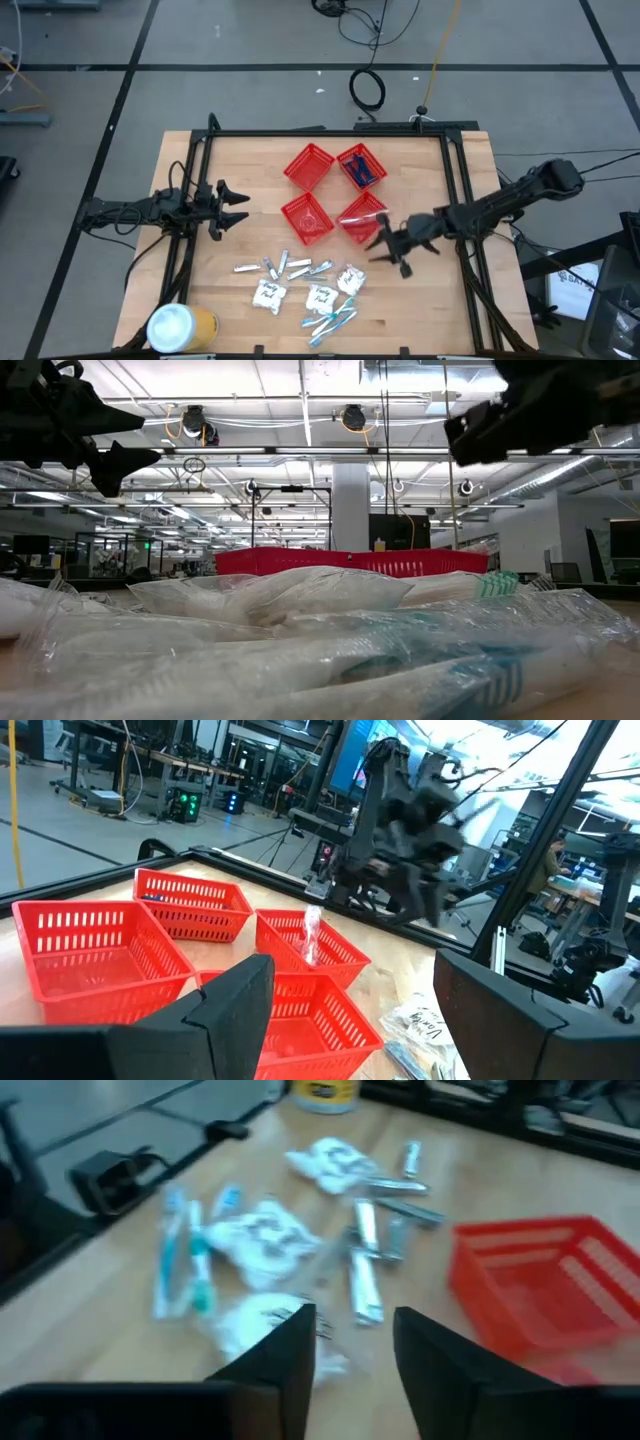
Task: Pick & Place Travel size toiletries
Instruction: Put the green toothbrush into the bottom right red bin
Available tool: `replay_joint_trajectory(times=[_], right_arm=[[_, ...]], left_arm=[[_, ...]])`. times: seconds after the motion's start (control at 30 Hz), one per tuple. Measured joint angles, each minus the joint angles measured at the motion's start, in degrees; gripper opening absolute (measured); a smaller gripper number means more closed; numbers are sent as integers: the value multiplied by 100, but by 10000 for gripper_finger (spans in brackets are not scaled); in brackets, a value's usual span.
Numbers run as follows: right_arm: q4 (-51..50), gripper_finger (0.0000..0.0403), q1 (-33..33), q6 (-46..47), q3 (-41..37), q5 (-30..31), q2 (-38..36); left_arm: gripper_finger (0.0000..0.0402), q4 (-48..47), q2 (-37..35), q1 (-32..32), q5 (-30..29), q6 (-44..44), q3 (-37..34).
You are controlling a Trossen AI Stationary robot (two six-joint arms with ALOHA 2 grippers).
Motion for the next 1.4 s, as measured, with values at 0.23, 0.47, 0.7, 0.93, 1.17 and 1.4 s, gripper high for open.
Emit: replay_joint_trajectory(times=[0.23,0.47,0.7,0.93,1.17,1.4], right_arm=[[-297,186,1218,443,1129,581,1171],[-758,187,1628,272,2223,407,2636],[-778,171,1509,-26,2603,422,3367],[-815,156,1337,-20,2599,287,3669],[-922,141,1338,-190,2595,284,3835],[-944,107,1338,-329,2595,277,3836]], left_arm=[[271,-4,0,0,0,0,0],[271,-2,2,0,0,0,2],[271,0,2,0,0,0,2],[271,-4,0,0,0,0,2],[271,-4,2,0,1,0,2],[271,-2,0,-1,2,0,2]])
